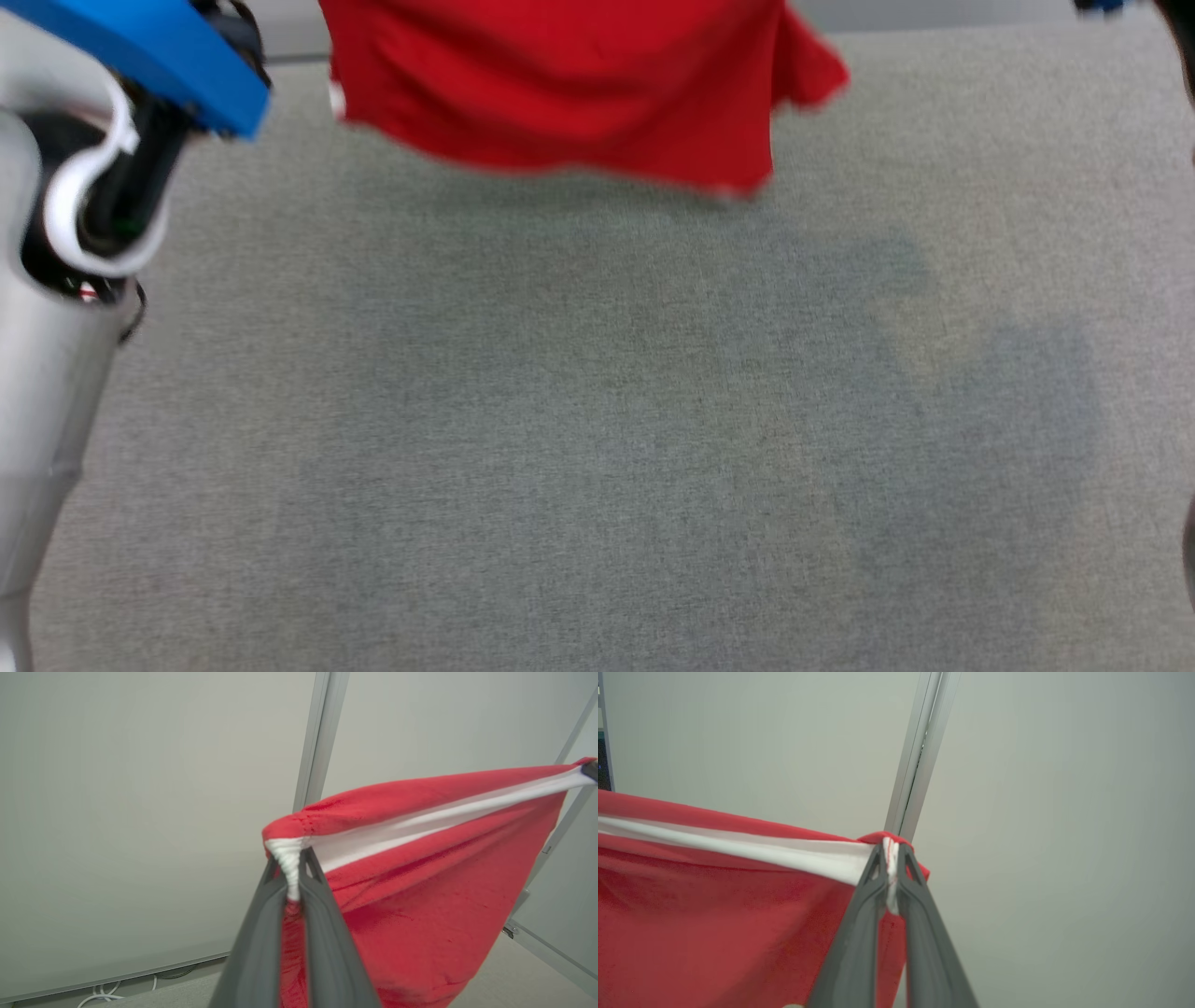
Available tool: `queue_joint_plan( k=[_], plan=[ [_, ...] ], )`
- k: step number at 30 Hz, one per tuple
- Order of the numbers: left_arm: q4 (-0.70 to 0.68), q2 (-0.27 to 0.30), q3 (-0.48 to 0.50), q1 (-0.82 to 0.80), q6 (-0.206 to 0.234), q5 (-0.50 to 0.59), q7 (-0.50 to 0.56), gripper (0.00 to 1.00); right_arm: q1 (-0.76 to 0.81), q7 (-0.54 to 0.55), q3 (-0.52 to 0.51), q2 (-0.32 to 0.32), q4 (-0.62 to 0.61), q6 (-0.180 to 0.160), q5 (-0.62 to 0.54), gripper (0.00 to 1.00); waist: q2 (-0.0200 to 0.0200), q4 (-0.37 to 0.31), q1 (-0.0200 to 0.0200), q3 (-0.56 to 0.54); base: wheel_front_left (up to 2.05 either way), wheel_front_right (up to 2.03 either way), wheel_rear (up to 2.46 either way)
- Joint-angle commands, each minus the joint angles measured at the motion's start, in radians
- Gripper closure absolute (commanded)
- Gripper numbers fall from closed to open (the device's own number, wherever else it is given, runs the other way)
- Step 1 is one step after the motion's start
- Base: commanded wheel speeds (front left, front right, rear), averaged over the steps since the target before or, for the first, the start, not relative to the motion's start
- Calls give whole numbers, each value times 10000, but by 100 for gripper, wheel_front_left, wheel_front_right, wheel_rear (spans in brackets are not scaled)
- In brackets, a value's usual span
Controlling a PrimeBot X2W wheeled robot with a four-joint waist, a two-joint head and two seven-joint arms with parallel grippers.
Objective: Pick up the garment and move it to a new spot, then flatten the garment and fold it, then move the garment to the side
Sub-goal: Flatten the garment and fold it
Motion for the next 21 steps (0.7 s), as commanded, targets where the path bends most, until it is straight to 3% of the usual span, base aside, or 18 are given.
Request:
queue_joint_plan(
  k=[1,5,10,18,21],
  plan=[
    [379,-21,88,-379,-14,226,-300,100,-523,-526,-118,151,428,-17,-213,100,0,-242,-3,490,0,0,0],
    [1326,-321,199,-1083,-200,745,-1616,100,-1475,-1903,122,599,1665,-16,-762,100,0,-348,-3,619,0,0,0],
    [1989,-647,-128,-451,-785,1003,-2862,100,-779,-2274,695,458,2503,-11,-702,100,0,-308,-3,509,0,0,0],
    [2350,-1100,-1442,2890,-1236,1447,-4477,100,3187,-1095,1635,-565,1851,-10,730,100,0,-26,-3,-200,0,0,0],
    [2284,-1246,-1648,4345,-1000,1455,-4705,100,4941,151,1829,-981,1101,-8,1967,100,0,41,-3,-568,0,0,0]
  ],
)
